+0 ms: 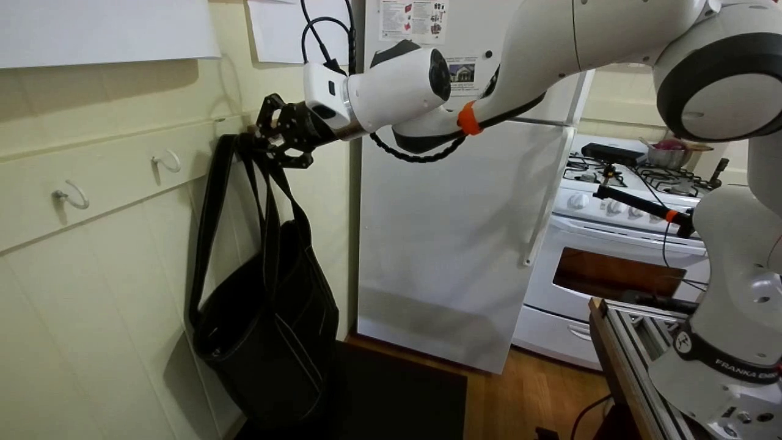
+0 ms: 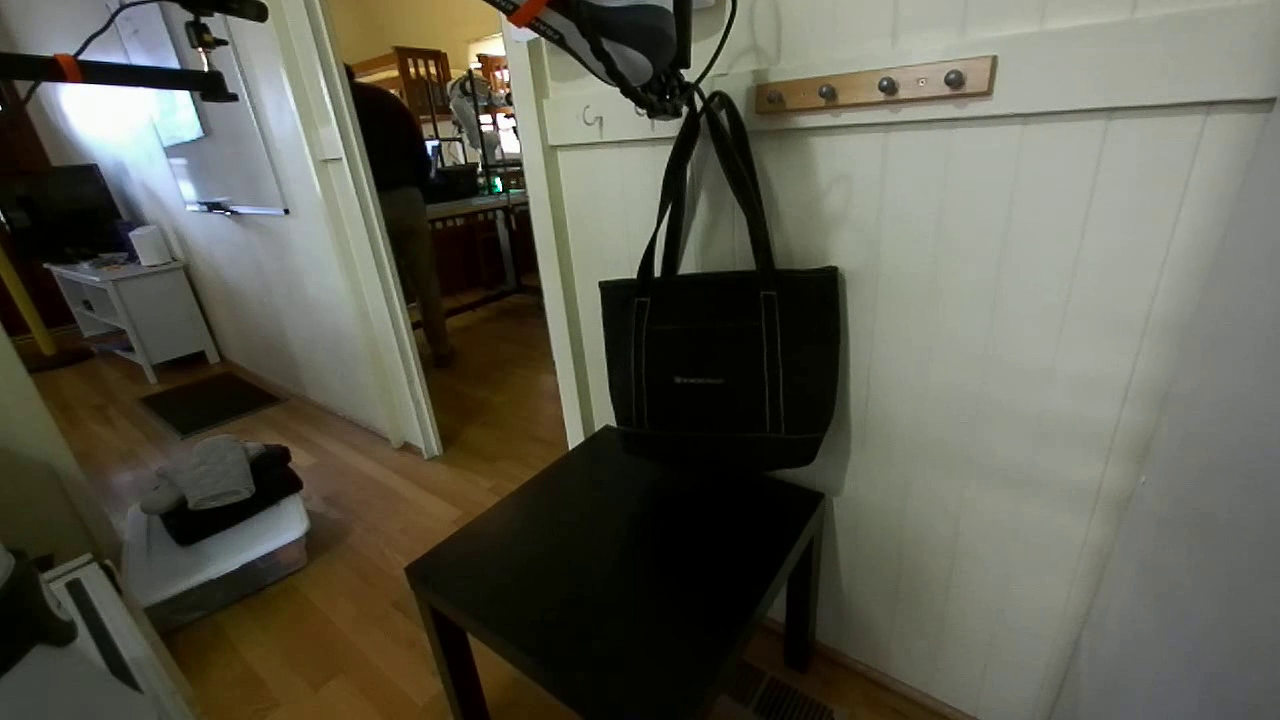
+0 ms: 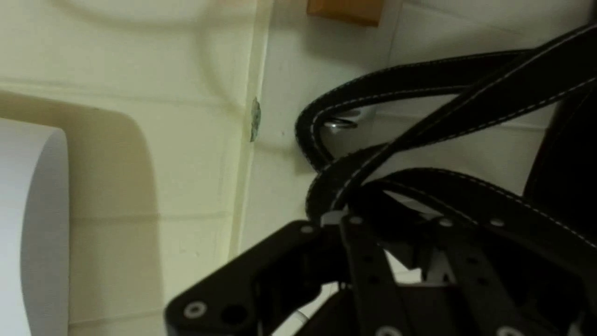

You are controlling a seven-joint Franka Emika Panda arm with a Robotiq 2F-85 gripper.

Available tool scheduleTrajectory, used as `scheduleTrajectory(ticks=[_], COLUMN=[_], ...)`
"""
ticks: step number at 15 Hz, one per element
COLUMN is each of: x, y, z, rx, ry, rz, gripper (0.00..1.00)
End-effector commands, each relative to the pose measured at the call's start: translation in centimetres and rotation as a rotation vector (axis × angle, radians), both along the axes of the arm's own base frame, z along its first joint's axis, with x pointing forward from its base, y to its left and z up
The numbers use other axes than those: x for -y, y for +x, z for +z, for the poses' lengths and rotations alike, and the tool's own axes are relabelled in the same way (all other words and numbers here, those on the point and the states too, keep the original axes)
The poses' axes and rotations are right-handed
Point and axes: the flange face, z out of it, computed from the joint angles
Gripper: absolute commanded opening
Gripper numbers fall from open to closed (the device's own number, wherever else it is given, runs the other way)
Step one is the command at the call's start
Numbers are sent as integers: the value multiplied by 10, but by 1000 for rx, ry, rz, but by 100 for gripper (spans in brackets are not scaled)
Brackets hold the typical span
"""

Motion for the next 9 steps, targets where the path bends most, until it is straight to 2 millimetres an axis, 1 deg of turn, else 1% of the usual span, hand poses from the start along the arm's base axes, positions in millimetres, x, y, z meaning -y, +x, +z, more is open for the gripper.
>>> scheduleTrajectory(ticks=[1,2,3,4,5,6,7,9], x=[-1,9,11,15,12,23,24,34], y=[-23,-22,-26,-29,-34,-32,-33,-34], z=[21,13,15,18,29,24,27,39], rx=[-5,-17,-19,-18,-9,-11,-7,14], ry=[-47,-34,-38,-42,-62,-45,-42,-27], rz=[10,-5,-9,-21,-17,-46,-59,-102], gripper=[3,3,3,3,3,3,3,3])
